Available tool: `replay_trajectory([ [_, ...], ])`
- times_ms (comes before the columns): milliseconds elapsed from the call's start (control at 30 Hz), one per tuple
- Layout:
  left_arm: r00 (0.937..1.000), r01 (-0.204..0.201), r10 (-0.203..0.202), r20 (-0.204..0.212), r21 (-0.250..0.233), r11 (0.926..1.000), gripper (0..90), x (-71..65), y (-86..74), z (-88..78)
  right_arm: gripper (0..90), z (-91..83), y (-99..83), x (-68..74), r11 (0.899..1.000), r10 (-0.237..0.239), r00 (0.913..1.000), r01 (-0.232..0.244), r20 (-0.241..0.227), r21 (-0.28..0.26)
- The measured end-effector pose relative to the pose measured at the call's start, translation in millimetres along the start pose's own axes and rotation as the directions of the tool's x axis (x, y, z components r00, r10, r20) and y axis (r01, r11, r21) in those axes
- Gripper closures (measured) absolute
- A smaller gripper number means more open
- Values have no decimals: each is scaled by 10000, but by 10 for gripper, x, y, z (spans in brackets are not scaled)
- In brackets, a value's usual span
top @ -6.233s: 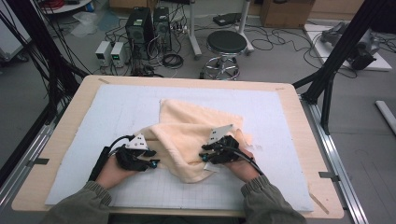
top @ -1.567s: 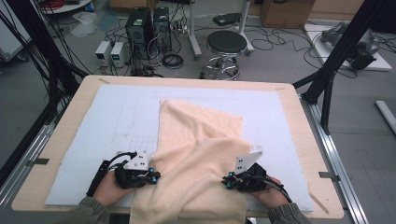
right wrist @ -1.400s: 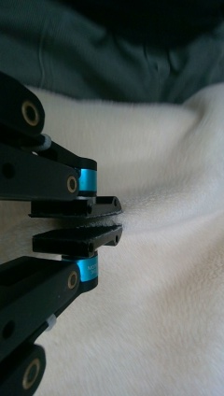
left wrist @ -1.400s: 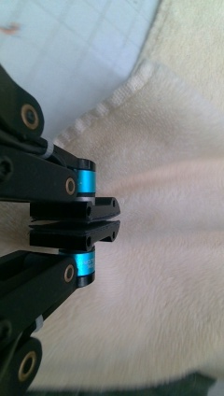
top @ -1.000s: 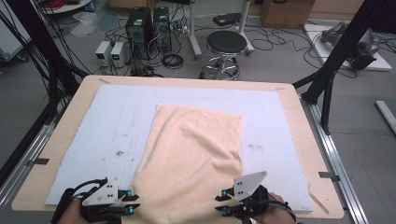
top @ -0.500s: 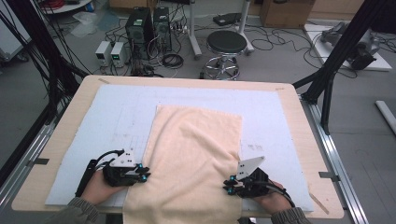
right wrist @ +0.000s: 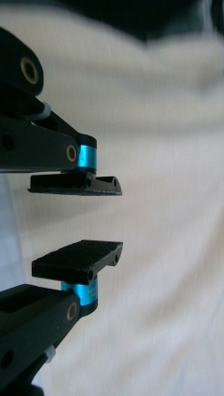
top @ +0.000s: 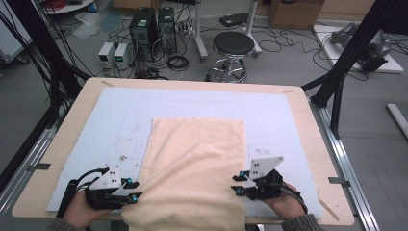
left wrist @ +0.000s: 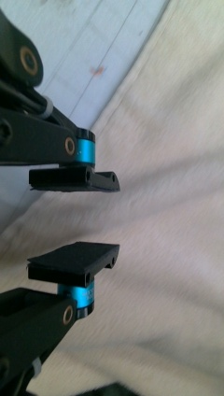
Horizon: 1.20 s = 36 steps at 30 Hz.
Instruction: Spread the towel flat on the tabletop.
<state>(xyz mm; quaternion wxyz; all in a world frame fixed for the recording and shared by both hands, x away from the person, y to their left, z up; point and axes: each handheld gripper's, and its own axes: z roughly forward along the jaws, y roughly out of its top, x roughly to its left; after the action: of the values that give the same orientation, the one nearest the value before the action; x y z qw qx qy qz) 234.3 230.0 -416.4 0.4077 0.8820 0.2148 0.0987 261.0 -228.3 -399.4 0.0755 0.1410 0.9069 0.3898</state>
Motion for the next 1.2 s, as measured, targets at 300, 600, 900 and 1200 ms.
replay_trajectory([
  [300, 9765, 1531, -1495, -1551, 113, 9881, 625, 592, 251, 523, 622, 316, -86, -285, 9922, 634, 9979, -613, -159, 1089],
  [600, 9655, 1604, -1479, -2142, 425, 9861, 863, 612, 227, 549, 653, 310, -171, -261, 9932, 718, 9970, -690, -274, 935],
  [900, 9583, 1728, -1646, -2337, 150, 9848, 854, 600, 181, 505, 646, 244, -220, -227, 9936, 936, 9945, -903, -477, 672],
  [1200, 9651, 1783, -1824, -1878, -384, 9832, 681, 591, 189, 424, 490, 181, -100, -338, 9882, 1479, 9889, -1473, 113, -426],
])
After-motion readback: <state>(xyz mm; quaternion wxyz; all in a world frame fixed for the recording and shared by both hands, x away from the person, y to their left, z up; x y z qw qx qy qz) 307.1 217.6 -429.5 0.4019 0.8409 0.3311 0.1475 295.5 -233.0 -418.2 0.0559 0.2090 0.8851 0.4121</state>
